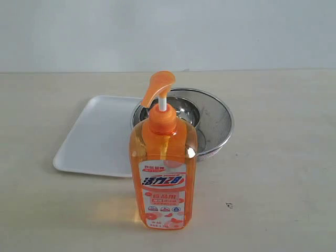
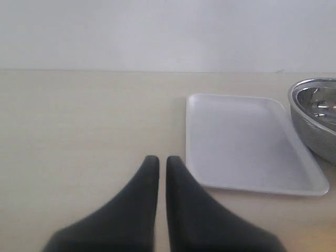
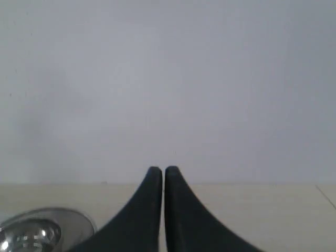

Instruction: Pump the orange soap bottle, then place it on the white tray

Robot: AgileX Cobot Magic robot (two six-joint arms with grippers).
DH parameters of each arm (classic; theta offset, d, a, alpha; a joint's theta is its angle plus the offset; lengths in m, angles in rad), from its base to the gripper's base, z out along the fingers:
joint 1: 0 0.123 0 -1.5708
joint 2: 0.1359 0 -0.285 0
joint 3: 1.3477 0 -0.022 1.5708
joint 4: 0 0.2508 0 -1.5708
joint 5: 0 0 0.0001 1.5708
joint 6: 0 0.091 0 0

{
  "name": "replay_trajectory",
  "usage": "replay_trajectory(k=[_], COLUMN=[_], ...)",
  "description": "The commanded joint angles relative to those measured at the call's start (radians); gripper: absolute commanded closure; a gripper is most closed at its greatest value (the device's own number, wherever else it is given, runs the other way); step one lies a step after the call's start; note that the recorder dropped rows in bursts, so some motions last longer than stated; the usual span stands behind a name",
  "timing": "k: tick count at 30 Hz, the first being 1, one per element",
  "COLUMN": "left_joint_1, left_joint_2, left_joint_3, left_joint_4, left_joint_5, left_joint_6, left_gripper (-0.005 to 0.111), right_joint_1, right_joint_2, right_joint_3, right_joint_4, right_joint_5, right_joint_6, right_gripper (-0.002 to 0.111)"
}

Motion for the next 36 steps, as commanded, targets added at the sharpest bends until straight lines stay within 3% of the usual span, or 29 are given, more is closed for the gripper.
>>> replay_trajectory(k=[1, 18, 23, 27, 30, 33, 36], left_joint_1=[0.003, 0.003, 0.003, 0.003, 0.003, 0.003, 0.003], left_joint_2=[-0.003, -0.003, -0.003, -0.003, -0.003, -0.003, -0.003], left_joint_3=[0.004, 0.004, 0.004, 0.004, 0.004, 0.004, 0.004], left_joint_4=[-0.002, -0.002, -0.002, -0.002, -0.002, -0.002, -0.002], left_joint_5=[0.0, 0.0, 0.0, 0.0, 0.0, 0.0, 0.0], left_joint_6=[0.004, 0.004, 0.004, 0.004, 0.004, 0.004, 0.004], left_gripper=[0.102, 0.102, 0.102, 0.102, 0.102, 0.102, 0.102], right_joint_1=[0.0, 0.0, 0.0, 0.0, 0.0, 0.0, 0.0], right_joint_2=[0.159, 0.277, 0.361, 0.47, 0.562, 0.654, 0.729], right_joint_3=[-0.099, -0.109, -0.084, -0.082, -0.078, -0.078, -0.078], right_joint_4=[0.001, 0.004, 0.001, 0.166, 0.486, 0.803, 1.015], right_joint_5=[0.169, 0.058, 0.091, 0.176, 0.241, 0.301, 0.417], right_joint_6=[-0.068, -0.071, -0.199, -0.443, -0.75, -1.242, -1.605], right_gripper=[0.108, 0.108, 0.108, 0.108, 0.108, 0.108, 0.108])
